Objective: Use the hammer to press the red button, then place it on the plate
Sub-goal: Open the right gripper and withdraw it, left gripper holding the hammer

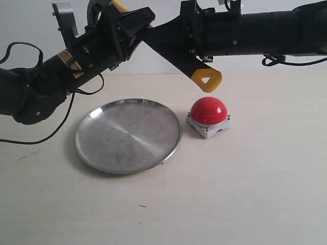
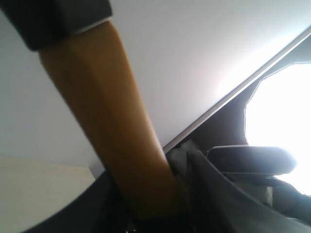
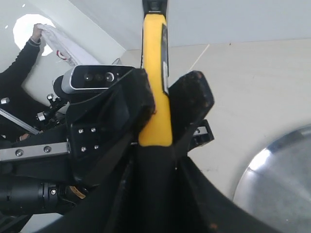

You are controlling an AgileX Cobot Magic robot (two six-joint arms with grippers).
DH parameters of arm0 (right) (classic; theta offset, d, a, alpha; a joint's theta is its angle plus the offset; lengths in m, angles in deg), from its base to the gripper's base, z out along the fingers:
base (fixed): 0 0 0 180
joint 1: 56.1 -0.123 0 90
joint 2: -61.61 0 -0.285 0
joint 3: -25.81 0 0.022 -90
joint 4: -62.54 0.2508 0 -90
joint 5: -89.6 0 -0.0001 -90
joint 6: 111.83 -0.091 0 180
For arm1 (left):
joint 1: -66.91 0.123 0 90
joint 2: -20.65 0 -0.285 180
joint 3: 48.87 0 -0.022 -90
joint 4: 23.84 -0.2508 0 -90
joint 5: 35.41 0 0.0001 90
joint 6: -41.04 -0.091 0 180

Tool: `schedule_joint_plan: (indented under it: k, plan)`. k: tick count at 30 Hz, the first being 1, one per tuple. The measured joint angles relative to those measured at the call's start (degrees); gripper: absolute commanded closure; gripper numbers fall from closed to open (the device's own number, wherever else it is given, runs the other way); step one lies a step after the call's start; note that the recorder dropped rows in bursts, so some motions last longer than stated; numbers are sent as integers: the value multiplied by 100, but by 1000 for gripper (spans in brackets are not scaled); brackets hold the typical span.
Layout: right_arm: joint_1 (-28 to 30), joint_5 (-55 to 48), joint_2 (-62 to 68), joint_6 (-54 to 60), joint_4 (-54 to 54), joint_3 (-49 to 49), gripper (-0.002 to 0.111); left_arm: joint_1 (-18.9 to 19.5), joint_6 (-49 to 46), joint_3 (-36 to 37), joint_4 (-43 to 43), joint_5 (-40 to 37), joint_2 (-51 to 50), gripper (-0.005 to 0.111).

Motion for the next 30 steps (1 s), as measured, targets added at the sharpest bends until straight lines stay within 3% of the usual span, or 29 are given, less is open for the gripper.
schedule_joint_plan:
  k: [5,9,16,20,30]
  plan:
    - [0,-8,0,0,0,0,108,0,-45,0,0,33,0,107]
    - [0,-8,0,76,0,0,98,38,-171,0,-104,64,0,107]
    - [-73,80,0,546,-106,0,67,474,-142,-51,-1023,262,0,107]
    - [-12,580,-36,737,108,0,48,1065,-37,-154,-2242,64,-14,107]
    - [-12,1385,-56,818,-491,0,46,1529,333,-566,-3577,-2,-23,107]
